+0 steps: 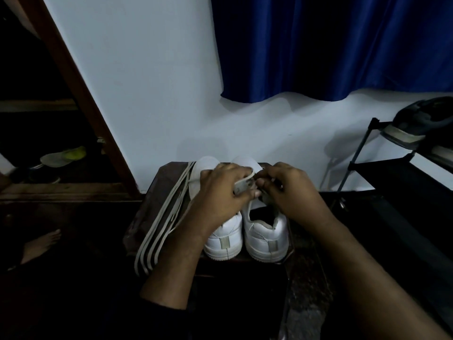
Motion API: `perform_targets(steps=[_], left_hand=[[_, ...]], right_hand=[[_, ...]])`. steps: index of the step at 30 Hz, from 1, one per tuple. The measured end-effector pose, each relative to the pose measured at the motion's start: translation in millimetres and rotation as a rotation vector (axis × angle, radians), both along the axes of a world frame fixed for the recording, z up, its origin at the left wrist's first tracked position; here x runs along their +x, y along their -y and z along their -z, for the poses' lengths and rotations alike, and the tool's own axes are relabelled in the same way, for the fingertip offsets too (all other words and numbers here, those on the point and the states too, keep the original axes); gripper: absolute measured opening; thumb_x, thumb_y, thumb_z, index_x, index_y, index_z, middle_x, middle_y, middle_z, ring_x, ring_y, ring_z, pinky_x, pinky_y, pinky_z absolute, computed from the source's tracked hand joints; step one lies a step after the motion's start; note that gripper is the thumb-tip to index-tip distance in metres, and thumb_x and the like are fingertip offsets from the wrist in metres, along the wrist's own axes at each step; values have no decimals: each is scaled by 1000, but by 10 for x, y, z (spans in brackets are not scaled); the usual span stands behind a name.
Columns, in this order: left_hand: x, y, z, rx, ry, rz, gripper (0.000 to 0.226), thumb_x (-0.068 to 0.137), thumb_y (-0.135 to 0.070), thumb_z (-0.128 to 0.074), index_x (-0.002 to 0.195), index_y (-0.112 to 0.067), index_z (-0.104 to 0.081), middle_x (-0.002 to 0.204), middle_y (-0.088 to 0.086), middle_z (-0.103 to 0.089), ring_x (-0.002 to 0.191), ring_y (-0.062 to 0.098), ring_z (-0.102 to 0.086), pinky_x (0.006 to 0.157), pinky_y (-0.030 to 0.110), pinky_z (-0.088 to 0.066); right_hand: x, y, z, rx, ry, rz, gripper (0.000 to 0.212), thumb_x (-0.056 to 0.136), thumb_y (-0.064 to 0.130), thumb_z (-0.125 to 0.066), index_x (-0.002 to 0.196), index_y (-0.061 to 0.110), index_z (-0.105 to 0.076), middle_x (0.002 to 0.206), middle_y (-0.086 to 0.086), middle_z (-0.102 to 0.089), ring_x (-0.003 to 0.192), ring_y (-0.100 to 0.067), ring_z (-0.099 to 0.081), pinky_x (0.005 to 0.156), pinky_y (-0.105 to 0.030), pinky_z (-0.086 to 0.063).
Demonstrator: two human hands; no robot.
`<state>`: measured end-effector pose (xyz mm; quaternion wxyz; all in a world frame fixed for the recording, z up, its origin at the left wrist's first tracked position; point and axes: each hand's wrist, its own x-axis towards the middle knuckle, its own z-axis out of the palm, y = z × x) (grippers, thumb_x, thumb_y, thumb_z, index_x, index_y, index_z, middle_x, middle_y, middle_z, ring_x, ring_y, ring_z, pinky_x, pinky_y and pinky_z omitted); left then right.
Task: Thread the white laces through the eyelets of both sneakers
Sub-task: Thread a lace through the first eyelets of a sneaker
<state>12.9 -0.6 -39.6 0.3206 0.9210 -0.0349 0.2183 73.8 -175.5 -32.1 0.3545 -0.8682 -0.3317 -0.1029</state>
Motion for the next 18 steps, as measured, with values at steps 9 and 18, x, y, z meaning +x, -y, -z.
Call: perform_targets(steps=[9, 18], left_hand=[[21, -19, -27, -13, -92, 75, 29, 72, -49, -78, 97, -36, -68, 105, -15, -63, 107, 7, -61, 104, 52, -39], [-1, -35, -80, -53, -149, 121, 9, 61, -53, -61, 67, -48, -55, 92, -18, -56, 94, 4, -58, 96, 43, -45]], right_hand=[[68, -73, 77, 49, -209, 177, 14, 100, 20, -59, 86, 20, -62, 67, 15, -53, 65, -9, -50, 57, -3, -34], [7, -28, 31, 110, -266, -65, 14, 101, 31, -57, 93, 22, -65, 83, 11, -60, 71, 3, -57, 64, -8, -40]])
